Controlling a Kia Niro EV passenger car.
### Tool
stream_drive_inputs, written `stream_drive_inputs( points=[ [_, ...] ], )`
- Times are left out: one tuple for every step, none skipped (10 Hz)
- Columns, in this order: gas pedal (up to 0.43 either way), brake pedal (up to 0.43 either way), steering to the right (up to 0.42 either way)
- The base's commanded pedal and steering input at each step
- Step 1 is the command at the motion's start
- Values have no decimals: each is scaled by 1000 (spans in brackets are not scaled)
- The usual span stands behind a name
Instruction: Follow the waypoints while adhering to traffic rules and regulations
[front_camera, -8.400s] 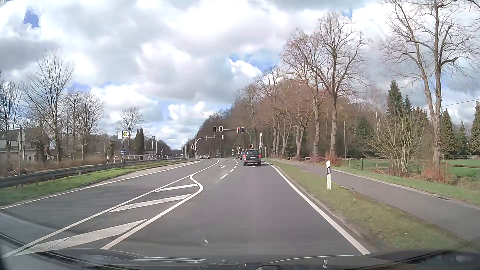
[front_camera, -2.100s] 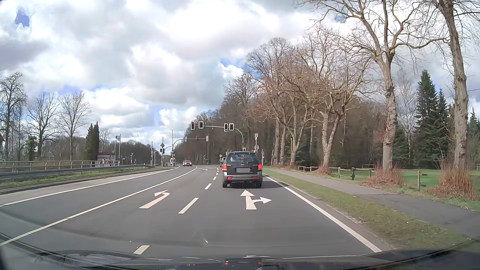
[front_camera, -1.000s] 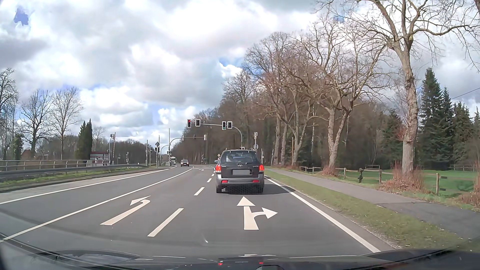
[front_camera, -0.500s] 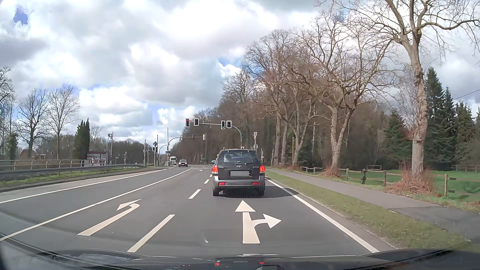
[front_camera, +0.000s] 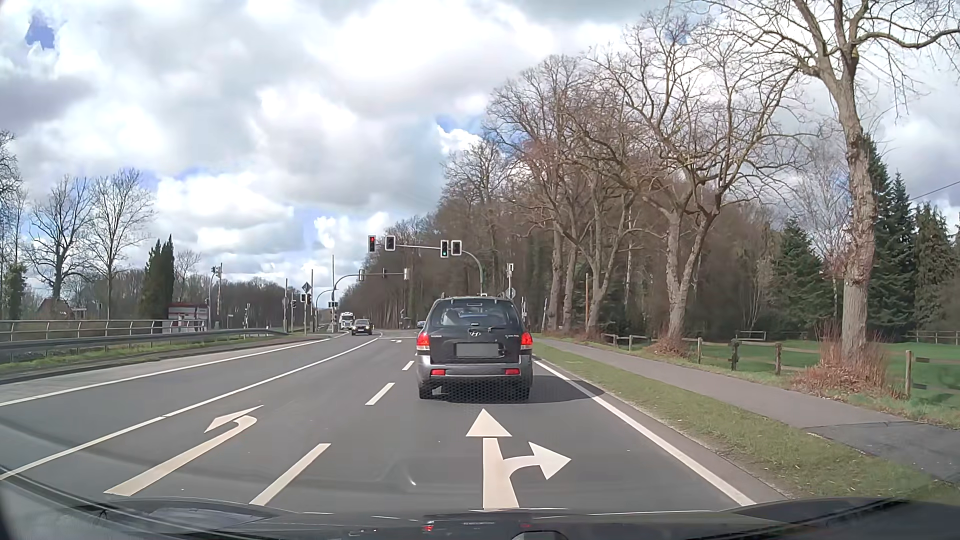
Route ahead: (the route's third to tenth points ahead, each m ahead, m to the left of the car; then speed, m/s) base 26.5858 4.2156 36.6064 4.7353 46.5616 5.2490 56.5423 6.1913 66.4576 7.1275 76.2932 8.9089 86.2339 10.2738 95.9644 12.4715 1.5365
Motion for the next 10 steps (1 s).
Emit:
stream_drive_inputs(
  points=[
    [0, 146, 5],
    [0, 146, 5],
    [0, 152, 5],
    [0, 152, 6],
    [0, 159, 5],
    [0, 159, 5],
    [0, 159, 5],
    [0, 165, 6],
    [0, 159, 5],
    [0, 165, 5]
  ],
)
